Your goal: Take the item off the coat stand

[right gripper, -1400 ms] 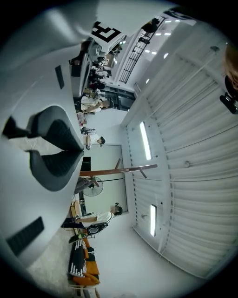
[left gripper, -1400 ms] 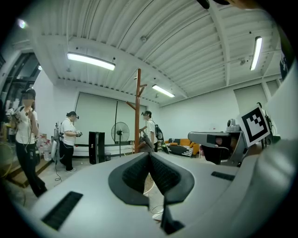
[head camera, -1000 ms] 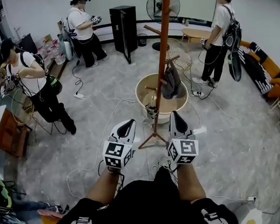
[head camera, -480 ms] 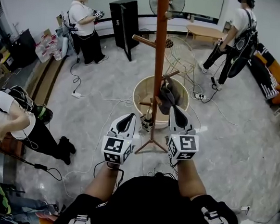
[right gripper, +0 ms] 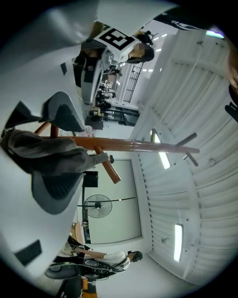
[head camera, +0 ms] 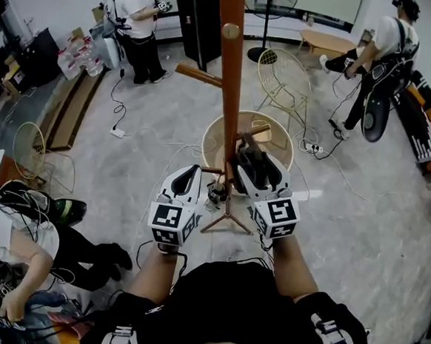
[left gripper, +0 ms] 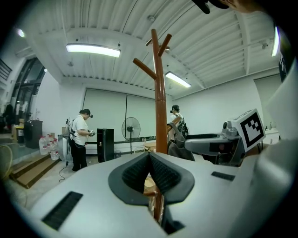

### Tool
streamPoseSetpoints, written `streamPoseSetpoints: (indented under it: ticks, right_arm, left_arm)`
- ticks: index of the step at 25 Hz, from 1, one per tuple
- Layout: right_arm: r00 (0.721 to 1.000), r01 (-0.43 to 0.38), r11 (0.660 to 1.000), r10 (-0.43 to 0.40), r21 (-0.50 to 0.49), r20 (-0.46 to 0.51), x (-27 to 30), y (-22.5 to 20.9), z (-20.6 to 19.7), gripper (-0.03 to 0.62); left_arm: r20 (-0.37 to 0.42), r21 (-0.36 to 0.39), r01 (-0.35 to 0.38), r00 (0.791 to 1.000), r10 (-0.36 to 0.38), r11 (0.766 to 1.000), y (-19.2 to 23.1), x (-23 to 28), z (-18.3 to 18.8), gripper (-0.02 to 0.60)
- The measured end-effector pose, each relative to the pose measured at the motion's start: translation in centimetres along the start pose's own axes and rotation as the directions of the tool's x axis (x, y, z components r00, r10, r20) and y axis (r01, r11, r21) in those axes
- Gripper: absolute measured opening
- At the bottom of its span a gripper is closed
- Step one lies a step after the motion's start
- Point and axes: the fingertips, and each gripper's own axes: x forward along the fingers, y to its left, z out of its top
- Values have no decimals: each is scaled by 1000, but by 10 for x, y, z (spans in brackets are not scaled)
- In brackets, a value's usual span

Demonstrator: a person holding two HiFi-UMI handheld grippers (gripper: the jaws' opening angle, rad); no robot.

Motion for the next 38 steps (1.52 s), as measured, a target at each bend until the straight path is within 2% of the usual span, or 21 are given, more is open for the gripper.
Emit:
streamPoseSetpoints:
  ticks: [4, 8, 11, 16, 20, 24, 28, 38]
  right_arm:
    - [999, -18, 998, 16, -53, -38, 26, -10, -15, 278]
    - [999, 41, 972, -48, -233, -25, 37, -27, -27, 270]
    - [997, 61, 960, -73, -273, -35, 37, -35, -39, 236]
    - [995, 81, 966, -91, -245, -32, 32, -59, -40, 127]
    - [996, 48, 987, -59, -156, -67, 27, -76, -37, 63]
    - [998, 27, 999, -29, -28, -63, 22, -82, -30, 54]
    - [998, 40, 998, -42, -47, -39, 19, -97, -17, 51]
    - [994, 98, 995, -98, 16, 43, -5, -131, 10, 49]
  left_arm:
    - [-7, -11, -44, 999, 44, 999, 7, 27, -5, 17]
    - [-6, -19, -88, 996, 88, 996, 3, 45, -10, 17]
    - [-11, -19, -116, 993, 116, 993, -6, 48, -15, 17]
    - [-24, -10, -126, 992, 126, 992, -22, 54, -25, 17]
    - [-21, -10, -128, 992, 127, 992, -30, 64, -17, 17]
    - [-17, -4, -113, 993, 113, 994, -40, 70, -18, 17]
    - [-14, -7, -108, 994, 108, 994, -40, 72, -11, 17]
    - [9, -20, -120, 993, 120, 993, -33, 77, -16, 17]
